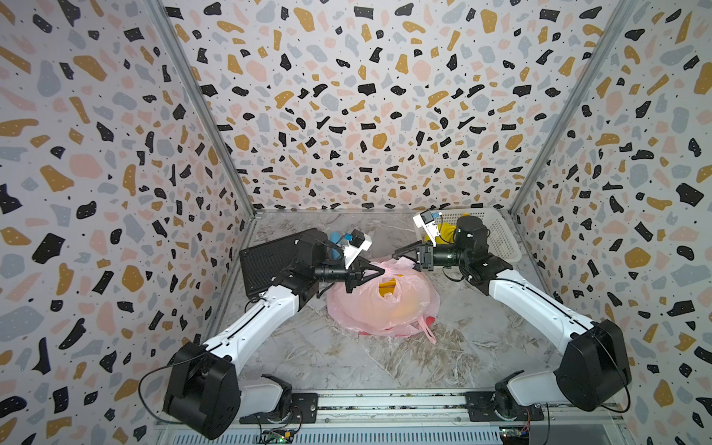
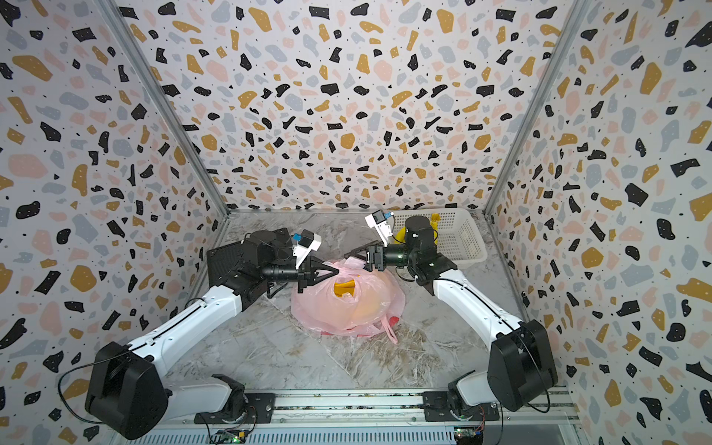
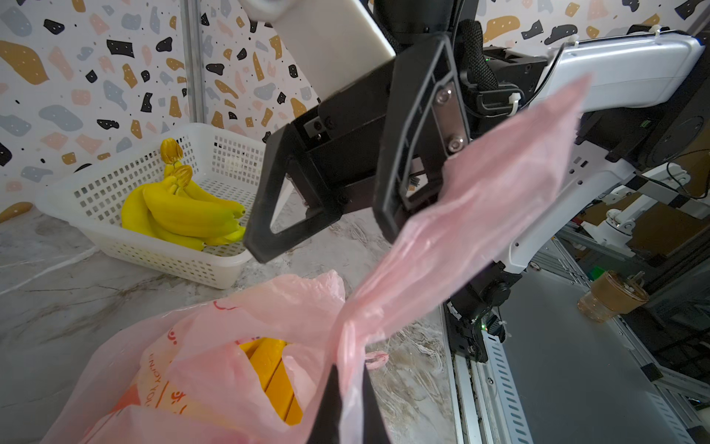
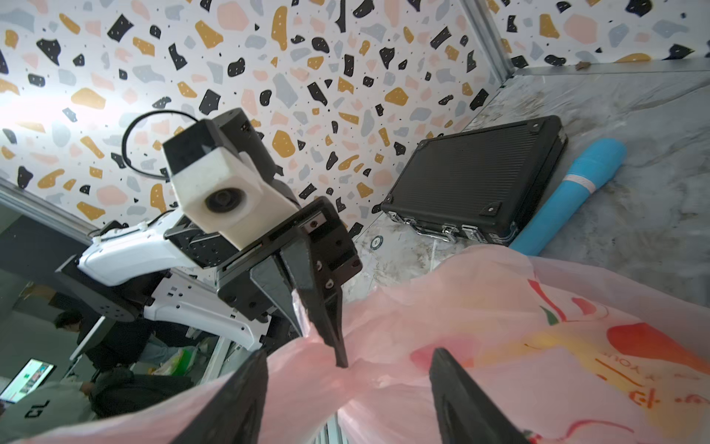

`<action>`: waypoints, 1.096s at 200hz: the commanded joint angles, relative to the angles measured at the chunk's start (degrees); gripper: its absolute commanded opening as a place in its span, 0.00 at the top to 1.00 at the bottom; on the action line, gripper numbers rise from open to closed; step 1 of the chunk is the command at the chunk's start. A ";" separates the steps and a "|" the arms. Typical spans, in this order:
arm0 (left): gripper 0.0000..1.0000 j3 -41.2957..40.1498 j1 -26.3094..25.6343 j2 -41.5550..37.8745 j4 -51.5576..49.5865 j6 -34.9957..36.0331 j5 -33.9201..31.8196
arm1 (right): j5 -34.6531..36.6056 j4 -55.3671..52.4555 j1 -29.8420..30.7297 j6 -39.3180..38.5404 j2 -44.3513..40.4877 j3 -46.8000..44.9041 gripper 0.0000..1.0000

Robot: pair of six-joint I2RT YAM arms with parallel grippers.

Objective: Place the banana into a plastic bag & tie a knot
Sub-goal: Cross the plastic bag with the plastic bag.

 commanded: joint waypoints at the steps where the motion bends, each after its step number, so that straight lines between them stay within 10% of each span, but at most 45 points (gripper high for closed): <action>1: 1.00 -0.30 0.19 0.08 0.99 0.78 0.81 | -2.37 -6.23 1.22 -6.20 -1.63 3.74 0.31; 149: 1.00 0.86 0.39 -1.18 -2.86 3.27 0.81 | 4.39 -31.45 6.33 -26.99 3.19 11.38 0.62; 219: 1.00 1.30 0.48 -1.35 -3.84 3.83 1.33 | 13.53 -37.75 8.53 -33.47 4.97 13.92 0.56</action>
